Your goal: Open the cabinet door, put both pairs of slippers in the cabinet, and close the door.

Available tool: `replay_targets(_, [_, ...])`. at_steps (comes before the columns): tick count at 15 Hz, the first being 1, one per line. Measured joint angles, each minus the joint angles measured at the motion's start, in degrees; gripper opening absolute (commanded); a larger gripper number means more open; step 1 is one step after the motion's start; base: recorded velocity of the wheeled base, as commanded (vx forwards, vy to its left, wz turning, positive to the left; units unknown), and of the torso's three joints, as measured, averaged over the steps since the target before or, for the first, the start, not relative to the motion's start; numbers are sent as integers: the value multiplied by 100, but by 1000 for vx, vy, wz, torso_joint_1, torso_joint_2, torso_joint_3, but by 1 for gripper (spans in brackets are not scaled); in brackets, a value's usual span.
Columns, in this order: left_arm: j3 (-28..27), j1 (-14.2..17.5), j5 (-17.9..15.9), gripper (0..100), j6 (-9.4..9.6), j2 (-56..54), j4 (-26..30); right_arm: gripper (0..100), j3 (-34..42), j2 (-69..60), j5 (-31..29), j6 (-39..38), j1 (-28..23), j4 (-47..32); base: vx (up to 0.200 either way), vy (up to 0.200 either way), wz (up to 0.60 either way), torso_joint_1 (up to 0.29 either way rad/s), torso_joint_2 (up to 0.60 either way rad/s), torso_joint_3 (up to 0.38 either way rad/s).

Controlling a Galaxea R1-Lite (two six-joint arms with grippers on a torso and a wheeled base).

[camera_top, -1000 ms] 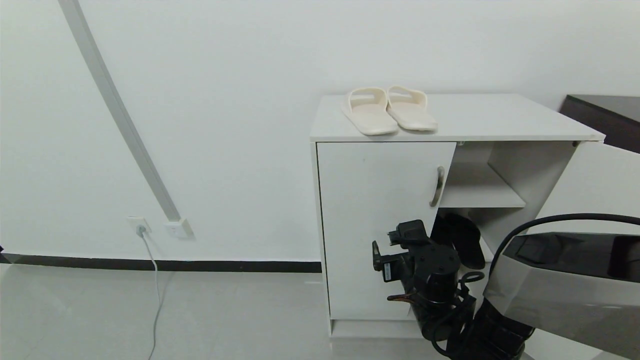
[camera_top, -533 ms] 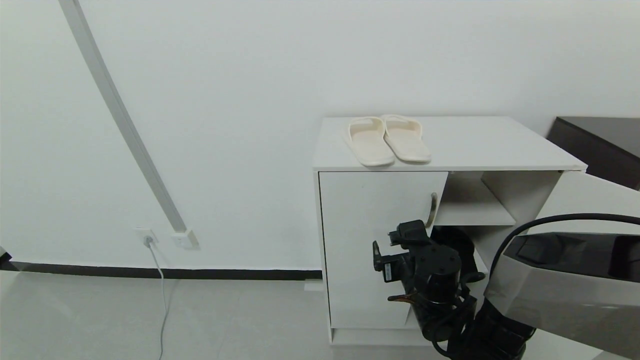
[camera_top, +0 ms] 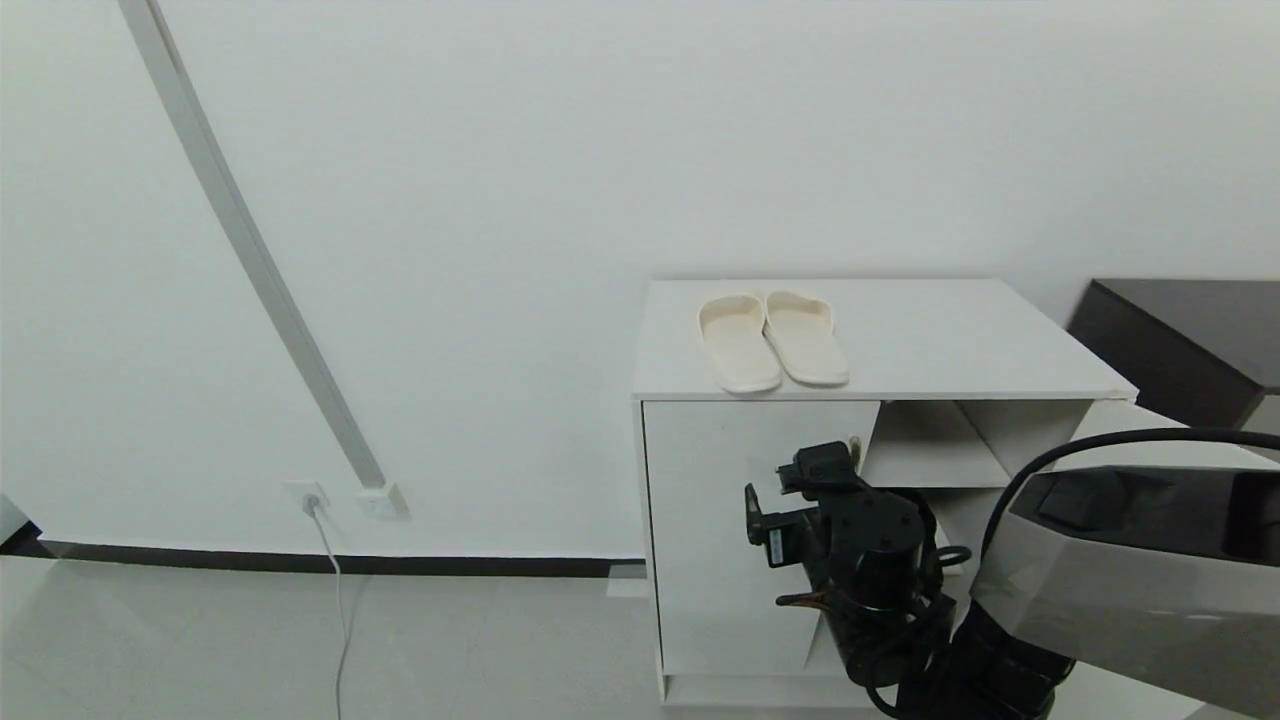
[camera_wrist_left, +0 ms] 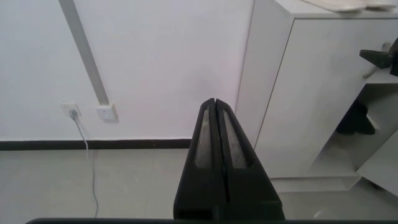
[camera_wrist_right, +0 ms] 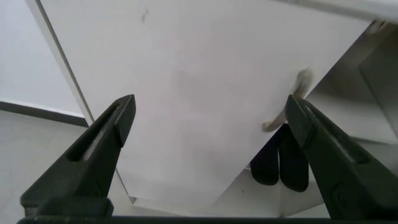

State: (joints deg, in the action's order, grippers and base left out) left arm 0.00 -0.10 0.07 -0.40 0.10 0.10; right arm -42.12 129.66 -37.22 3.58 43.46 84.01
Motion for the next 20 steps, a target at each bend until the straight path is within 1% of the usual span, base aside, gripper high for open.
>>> replay_targets(3, [0, 0, 0, 0, 0, 0, -5, 100, 65, -30, 2, 0, 6, 7, 0, 0, 0, 258, -575, -323])
replay_targets(7, [0, 0, 0, 0, -4, 0, -2, 100, 85, -41, 13, -4, 4, 21, 0, 0, 0, 189, -414, -227])
replay_targets(8, [0, 0, 0, 0, -2, 0, -2, 100, 91, -39, 30, -13, 4, 141, 0, 0, 0, 168, -369, -212])
replay_targets(14, [0, 0, 0, 0, 11, 0, -2, 100, 196, -44, 352, 13, 41, 377, 0, 0, 0, 172, -362, -195])
replay_targets(18, [0, 0, 0, 0, 20, 0, -2, 100, 201, -80, 545, 240, 77, 568, 0, 0, 0, 18, -34, -21])
replay_targets(19, [0, 0, -5, 0, 13, 0, 0, 100, 119, -152, 567, 235, 55, 405, 0, 0, 0, 0, 0, 0])
replay_targets(20, [0, 0, -7, 0, 16, 0, 0, 100, 30, -278, 572, 180, 39, -85, 0, 0, 0, 0, 0, 0])
